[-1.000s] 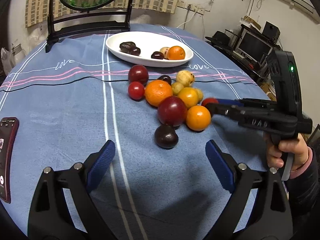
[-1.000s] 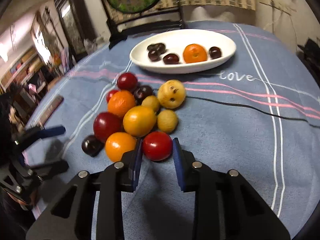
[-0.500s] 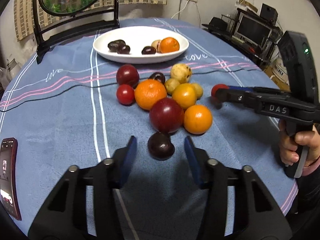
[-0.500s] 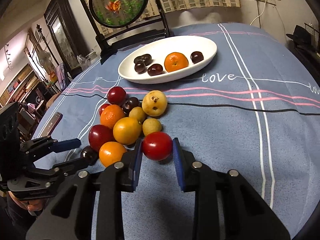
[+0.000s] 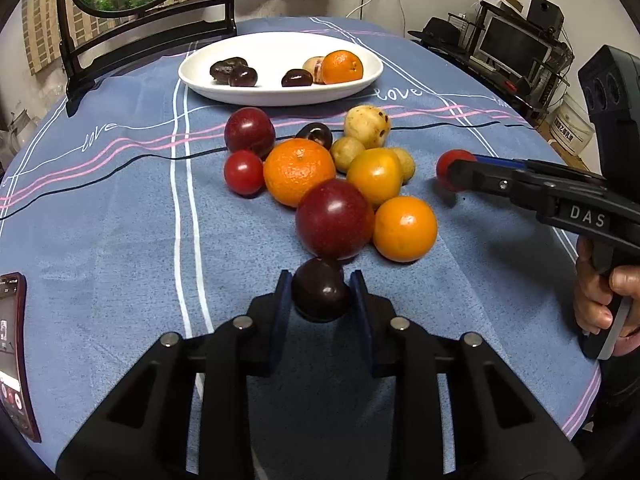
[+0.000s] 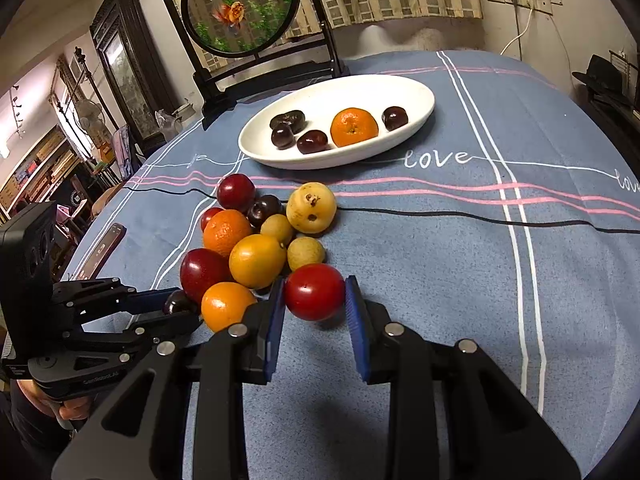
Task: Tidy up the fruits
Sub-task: 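Grasp a dark plum with the left tool while the right tool grasps a red cherry tomato, then place the plum on the plate with the left tool while the right tool places the tomato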
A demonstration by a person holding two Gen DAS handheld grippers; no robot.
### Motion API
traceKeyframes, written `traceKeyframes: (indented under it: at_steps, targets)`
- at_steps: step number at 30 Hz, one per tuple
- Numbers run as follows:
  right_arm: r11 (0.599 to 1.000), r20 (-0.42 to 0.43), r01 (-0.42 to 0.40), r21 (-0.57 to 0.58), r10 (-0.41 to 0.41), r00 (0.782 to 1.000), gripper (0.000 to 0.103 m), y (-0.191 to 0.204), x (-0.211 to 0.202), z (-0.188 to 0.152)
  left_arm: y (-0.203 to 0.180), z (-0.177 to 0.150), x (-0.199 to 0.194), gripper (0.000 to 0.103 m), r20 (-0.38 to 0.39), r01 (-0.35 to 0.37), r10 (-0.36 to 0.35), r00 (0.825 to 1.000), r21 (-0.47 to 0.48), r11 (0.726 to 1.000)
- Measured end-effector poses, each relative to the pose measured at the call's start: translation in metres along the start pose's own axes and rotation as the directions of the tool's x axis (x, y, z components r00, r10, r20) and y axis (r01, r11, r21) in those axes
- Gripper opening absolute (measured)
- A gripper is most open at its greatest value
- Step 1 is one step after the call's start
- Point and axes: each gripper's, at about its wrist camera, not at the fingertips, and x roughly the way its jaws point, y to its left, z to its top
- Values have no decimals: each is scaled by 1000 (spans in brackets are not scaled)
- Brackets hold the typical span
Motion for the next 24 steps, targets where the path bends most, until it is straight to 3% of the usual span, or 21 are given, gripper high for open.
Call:
traceKeyframes:
  at_steps: [13, 15, 19, 24]
  targets:
    - [998, 44, -56, -11, 56, 997, 30, 7, -8, 4, 2, 14, -27, 29, 65, -43, 44, 997, -11, 999]
    - [997, 74, -79, -17, 80, 994, 30, 10, -15, 13, 4, 27, -32, 29, 90, -58, 58, 994, -5, 998]
    - [997, 160, -34, -64, 44, 986, 30, 19, -22, 48, 10, 57, -39, 29, 140, -79, 79, 987, -5, 997]
    - [997, 222, 32, -66, -17, 975, 31, 17, -1, 101, 22, 106, -31, 29, 188, -64, 67, 980, -22, 998]
